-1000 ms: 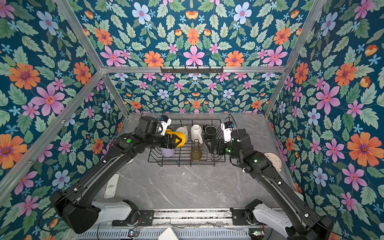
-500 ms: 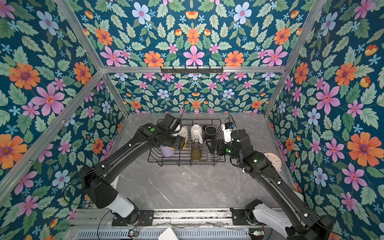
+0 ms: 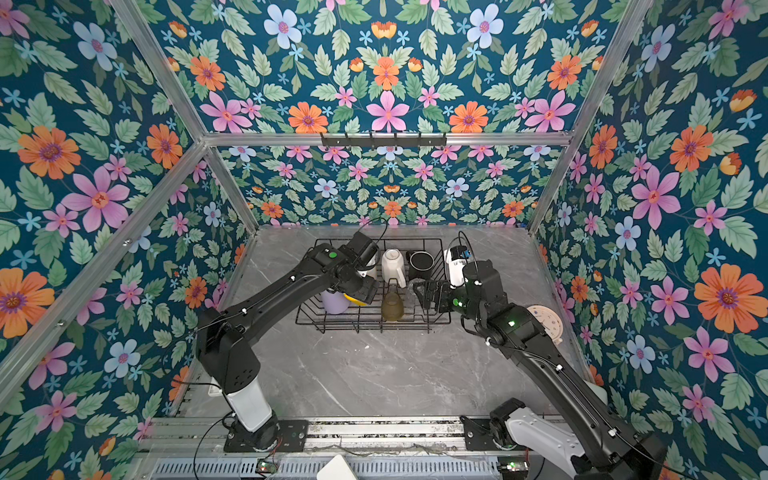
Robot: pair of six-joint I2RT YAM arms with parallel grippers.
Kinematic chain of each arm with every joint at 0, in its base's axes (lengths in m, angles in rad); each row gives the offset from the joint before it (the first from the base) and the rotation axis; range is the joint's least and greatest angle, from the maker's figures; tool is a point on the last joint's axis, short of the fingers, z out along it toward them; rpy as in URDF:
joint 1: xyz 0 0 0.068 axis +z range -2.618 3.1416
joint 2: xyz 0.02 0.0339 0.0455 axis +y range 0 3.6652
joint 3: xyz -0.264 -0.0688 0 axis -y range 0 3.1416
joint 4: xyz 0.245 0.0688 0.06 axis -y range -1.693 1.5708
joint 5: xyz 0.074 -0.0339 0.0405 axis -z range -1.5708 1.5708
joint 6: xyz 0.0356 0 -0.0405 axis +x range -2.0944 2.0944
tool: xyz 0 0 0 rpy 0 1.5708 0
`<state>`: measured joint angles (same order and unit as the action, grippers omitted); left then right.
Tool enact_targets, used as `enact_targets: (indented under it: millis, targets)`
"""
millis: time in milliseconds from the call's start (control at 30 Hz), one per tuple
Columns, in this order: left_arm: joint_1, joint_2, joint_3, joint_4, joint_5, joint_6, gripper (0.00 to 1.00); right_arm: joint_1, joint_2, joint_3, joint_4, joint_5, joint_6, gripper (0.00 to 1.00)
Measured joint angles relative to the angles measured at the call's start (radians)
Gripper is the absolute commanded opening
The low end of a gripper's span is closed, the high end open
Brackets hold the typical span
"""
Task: Load the cups into the dish rack
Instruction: 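Lower the yellow mug upside down into the rack beside the lavender cup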
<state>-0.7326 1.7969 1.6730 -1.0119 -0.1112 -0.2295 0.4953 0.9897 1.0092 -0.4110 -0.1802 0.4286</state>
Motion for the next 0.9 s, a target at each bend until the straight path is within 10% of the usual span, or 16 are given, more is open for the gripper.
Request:
enact_targets:
  millis: [900]
  targets:
    - [0.011,0.200,0.009,0.034,-0.006,0.010,0.10,-0.028,-0.004,-0.018,-0.010,-0.012,0.000,0.99]
